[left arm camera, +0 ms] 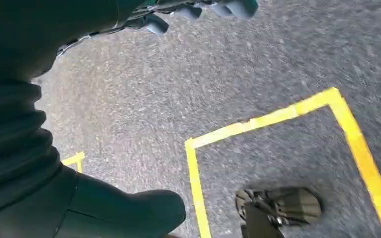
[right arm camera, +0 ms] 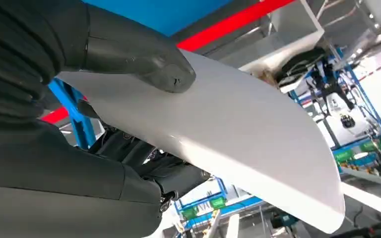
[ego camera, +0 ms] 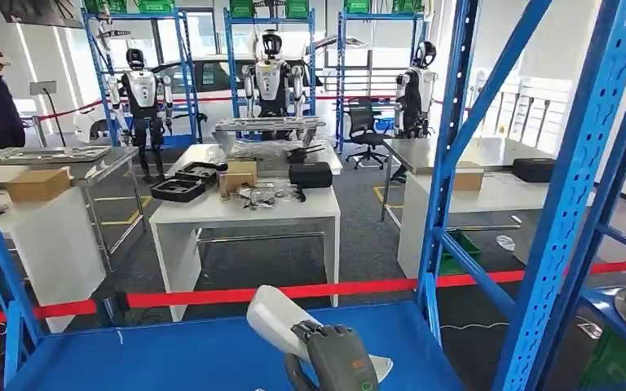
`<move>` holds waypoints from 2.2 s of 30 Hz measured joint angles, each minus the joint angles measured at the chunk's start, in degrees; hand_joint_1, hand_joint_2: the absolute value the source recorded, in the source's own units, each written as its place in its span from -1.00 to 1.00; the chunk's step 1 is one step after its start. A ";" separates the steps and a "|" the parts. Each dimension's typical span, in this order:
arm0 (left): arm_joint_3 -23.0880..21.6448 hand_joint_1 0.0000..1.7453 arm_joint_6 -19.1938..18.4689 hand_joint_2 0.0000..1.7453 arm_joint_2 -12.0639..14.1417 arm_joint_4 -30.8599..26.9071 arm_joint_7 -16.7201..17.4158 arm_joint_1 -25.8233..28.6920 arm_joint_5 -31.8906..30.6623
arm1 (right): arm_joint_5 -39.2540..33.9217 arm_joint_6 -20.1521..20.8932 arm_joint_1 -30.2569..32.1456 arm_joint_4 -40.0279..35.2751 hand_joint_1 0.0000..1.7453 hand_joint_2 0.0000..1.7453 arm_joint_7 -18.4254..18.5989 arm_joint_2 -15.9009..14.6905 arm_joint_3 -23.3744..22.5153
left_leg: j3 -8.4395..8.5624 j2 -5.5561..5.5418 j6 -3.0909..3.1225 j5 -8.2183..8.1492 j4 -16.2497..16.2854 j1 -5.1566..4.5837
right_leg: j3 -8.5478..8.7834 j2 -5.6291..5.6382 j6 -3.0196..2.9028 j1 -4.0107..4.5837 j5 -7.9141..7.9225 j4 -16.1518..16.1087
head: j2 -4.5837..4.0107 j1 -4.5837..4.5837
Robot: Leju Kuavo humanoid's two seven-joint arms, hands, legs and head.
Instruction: Take the parts from the cabinet and place them on the table.
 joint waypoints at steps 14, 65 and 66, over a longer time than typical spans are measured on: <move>0.11 -1.00 0.00 1.00 -0.07 -0.02 -0.22 0.09 -0.15 | 0.33 0.44 0.02 0.96 1.00 1.00 -0.13 0.22 -0.02 | -7.43 -0.05 -2.54 6.37 1.28 -0.06 | 9.06 -0.09 -2.14 0.02 -4.09 -2.90 | 0.00 0.24; 0.35 -1.00 0.00 1.00 0.35 -0.28 -0.57 0.83 -1.55 | 1.70 1.27 2.02 1.44 1.00 1.00 1.81 0.44 -0.33 | -2.94 0.02 0.81 2.42 0.03 -0.28 | -2.74 -0.18 0.92 -0.27 -9.58 13.69 | -0.02 0.26; 0.35 -1.00 0.00 1.00 0.33 -0.28 -0.57 0.90 -1.57 | 1.71 1.27 2.03 1.44 1.00 1.00 1.81 0.42 -0.33 | -3.90 0.09 0.78 3.02 0.20 -0.33 | -2.39 -0.18 0.83 -0.24 -8.60 15.22 | -0.02 0.28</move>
